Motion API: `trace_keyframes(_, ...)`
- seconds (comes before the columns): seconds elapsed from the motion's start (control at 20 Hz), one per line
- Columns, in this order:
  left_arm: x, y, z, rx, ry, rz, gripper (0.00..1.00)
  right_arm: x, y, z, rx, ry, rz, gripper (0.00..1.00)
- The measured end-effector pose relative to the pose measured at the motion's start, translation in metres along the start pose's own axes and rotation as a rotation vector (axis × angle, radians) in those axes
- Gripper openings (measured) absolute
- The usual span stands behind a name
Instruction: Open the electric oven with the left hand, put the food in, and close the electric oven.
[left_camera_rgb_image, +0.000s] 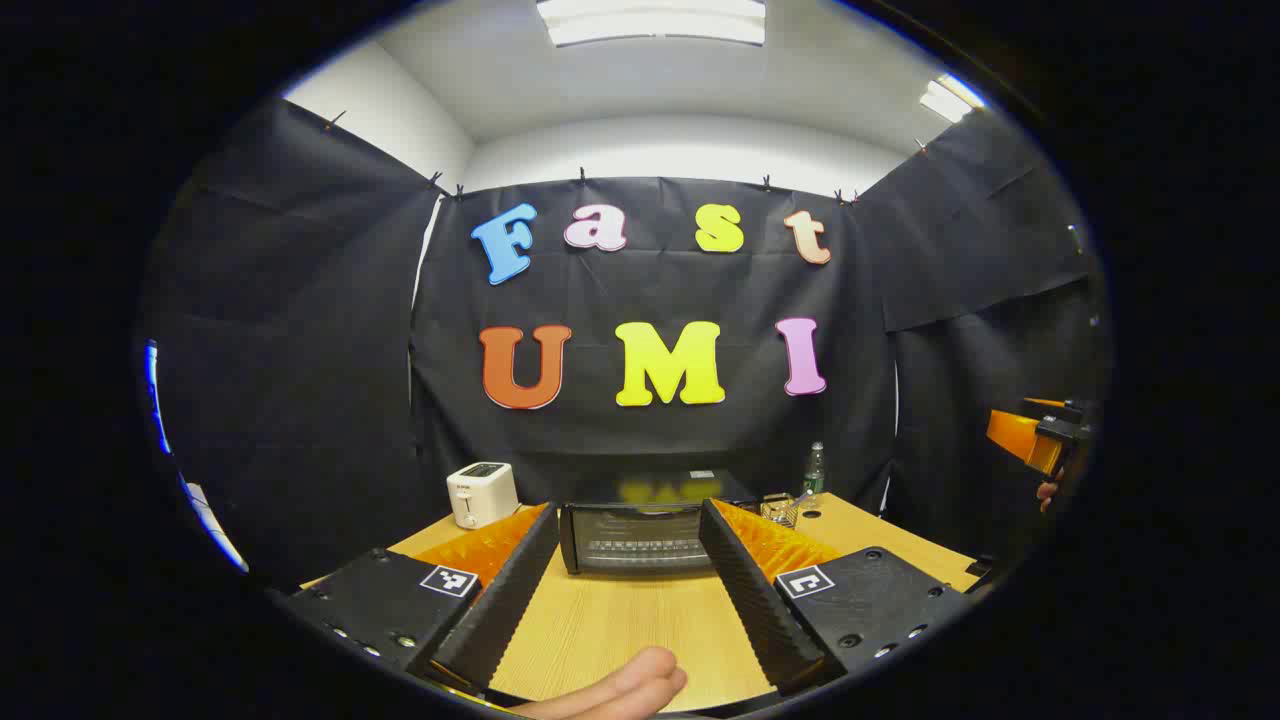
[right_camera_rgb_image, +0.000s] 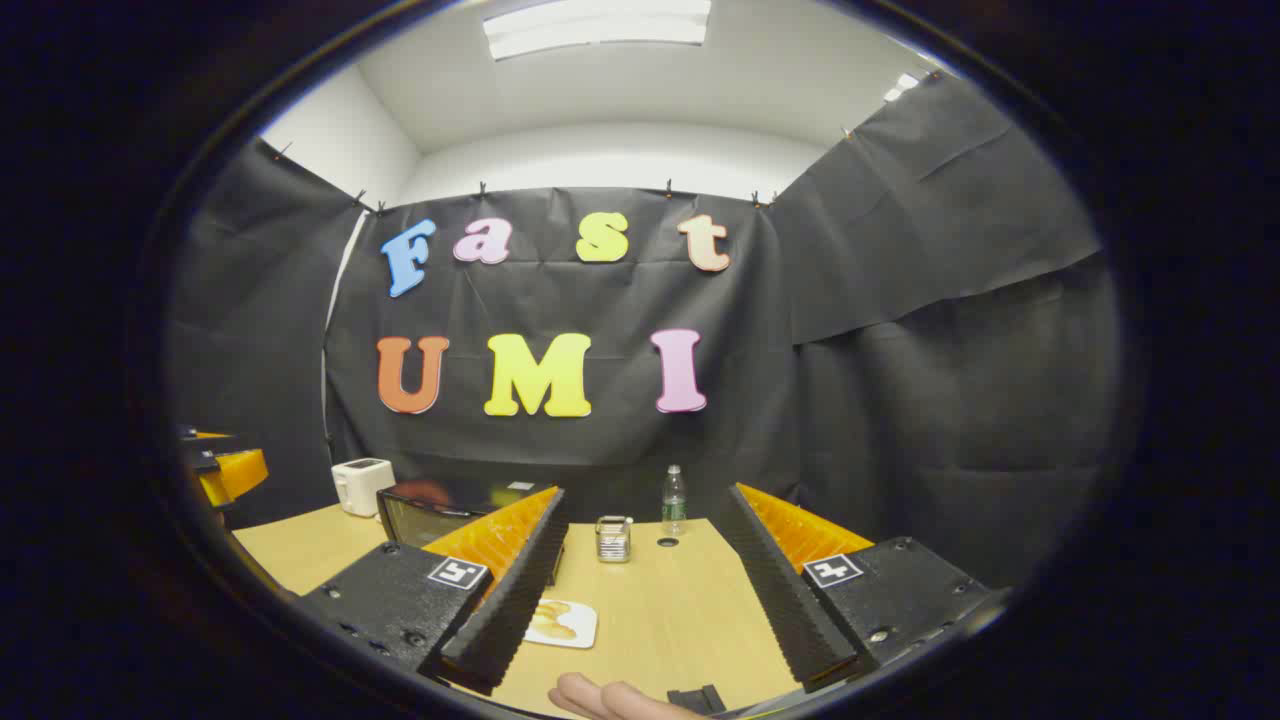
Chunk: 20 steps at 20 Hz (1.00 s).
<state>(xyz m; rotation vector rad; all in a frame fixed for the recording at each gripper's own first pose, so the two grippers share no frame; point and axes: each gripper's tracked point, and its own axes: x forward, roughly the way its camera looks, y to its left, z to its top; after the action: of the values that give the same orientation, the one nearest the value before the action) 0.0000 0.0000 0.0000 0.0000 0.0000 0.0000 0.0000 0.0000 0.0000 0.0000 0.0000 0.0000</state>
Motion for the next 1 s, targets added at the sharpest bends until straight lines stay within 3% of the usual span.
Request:
trace_keyframes(0.05, -0.001, -0.003, 0.002, 0.009, -0.005, -0.005, 0.93, -0.002, -0.003, 0.001, 0.002, -0.003, -0.005, 0.96)
trace_keyframes(0.25, 0.001, -0.006, 0.005, 0.041, -0.013, 0.001, 0.93, -0.008, -0.013, 0.003, 0.012, -0.018, -0.023, 0.96)
trace_keyframes(0.65, 0.013, -0.005, 0.004, -0.008, 0.017, -0.001, 0.94, -0.001, -0.015, -0.011, 0.045, -0.008, 0.007, 0.96)
trace_keyframes(0.7, 0.018, -0.005, 0.005, -0.016, 0.018, -0.006, 0.85, 0.001, -0.017, -0.013, 0.045, -0.002, 0.005, 0.99)
trace_keyframes(0.75, 0.027, -0.007, 0.005, -0.023, 0.020, -0.017, 0.94, 0.003, -0.018, -0.016, 0.049, 0.000, 0.004, 0.96)
trace_keyframes(1.0, 0.076, -0.014, -0.003, -0.054, 0.063, -0.072, 0.93, 0.012, -0.018, -0.022, 0.065, -0.005, 0.026, 0.96)
